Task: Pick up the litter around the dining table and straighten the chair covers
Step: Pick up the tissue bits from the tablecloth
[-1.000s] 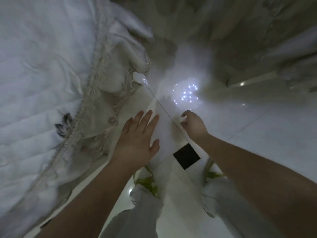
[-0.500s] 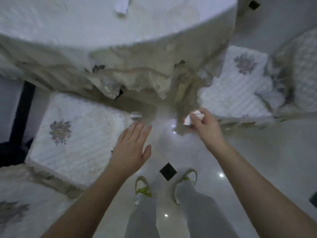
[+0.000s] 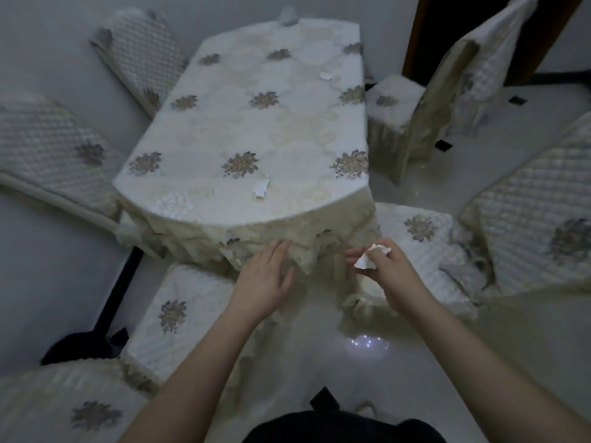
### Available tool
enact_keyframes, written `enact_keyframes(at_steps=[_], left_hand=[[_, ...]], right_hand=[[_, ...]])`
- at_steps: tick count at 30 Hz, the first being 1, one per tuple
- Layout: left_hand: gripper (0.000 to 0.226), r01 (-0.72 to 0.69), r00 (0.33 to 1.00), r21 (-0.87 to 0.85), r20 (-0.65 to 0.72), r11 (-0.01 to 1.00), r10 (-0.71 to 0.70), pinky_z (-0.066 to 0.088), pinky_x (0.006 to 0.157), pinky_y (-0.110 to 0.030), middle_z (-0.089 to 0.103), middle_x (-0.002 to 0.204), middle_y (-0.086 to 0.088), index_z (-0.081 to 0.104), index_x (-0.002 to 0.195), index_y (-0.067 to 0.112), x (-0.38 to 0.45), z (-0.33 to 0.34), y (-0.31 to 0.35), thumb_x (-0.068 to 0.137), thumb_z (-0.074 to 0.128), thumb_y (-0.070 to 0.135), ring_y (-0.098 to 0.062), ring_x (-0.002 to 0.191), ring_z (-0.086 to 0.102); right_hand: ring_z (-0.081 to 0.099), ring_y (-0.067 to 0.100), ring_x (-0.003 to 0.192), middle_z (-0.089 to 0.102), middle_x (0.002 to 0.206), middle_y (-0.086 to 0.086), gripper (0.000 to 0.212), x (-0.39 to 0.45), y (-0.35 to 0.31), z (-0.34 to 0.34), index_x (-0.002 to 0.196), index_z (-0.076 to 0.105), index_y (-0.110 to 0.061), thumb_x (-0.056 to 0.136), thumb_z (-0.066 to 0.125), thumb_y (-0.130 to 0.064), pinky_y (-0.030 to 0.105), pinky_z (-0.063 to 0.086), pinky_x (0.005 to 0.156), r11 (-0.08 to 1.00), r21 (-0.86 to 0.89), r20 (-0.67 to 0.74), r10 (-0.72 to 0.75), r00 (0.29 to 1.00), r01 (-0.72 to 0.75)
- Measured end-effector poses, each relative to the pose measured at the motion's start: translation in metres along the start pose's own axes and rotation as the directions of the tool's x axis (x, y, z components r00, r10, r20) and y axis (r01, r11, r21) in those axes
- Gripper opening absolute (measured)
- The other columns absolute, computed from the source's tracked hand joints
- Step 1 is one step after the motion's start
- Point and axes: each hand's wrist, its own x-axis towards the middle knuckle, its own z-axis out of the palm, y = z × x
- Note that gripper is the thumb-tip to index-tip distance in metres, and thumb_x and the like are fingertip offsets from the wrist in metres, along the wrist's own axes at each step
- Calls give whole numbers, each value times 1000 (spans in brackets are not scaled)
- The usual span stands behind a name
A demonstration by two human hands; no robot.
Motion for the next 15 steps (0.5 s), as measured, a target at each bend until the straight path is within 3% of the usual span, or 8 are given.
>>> enact_keyframes(at_steps=[4,9,12,15], left_hand=[[56,15,1000,-26,-1,1000,-15,24,112,-36,37,151,-3,32,148,19,12,-8,-5,96,45,36,-22,140,31],[59,55,998,-58,0,997,-55,29,111,-38,37,150,-6,31,148,18,44,-16,-39,92,44,33,-23,137,34],[54,73,997,-106,-1,992,-74,31,109,-36,41,146,-6,38,145,16,75,-20,-61,93,47,29,-23,134,38],[50,73,997,-138,27,988,-70,36,104,-38,43,143,-5,38,143,18,112,-18,-84,95,48,27,-24,129,42]], right_hand=[[70,18,68,66,86,18,24,0,-20,9,105,51,3,96,29,6,27,57,65,987,155,15,46,999,-47],[61,23,64,60,79,18,35,19,-42,32,91,55,0,83,25,16,32,46,64,942,308,-22,147,989,-133],[55,19,58,59,75,14,30,35,-53,52,91,55,-1,88,28,12,26,36,53,936,318,-58,181,982,-154],[54,18,60,58,77,15,24,59,-61,71,92,54,-1,92,32,8,24,37,50,941,302,-85,186,979,-153]])
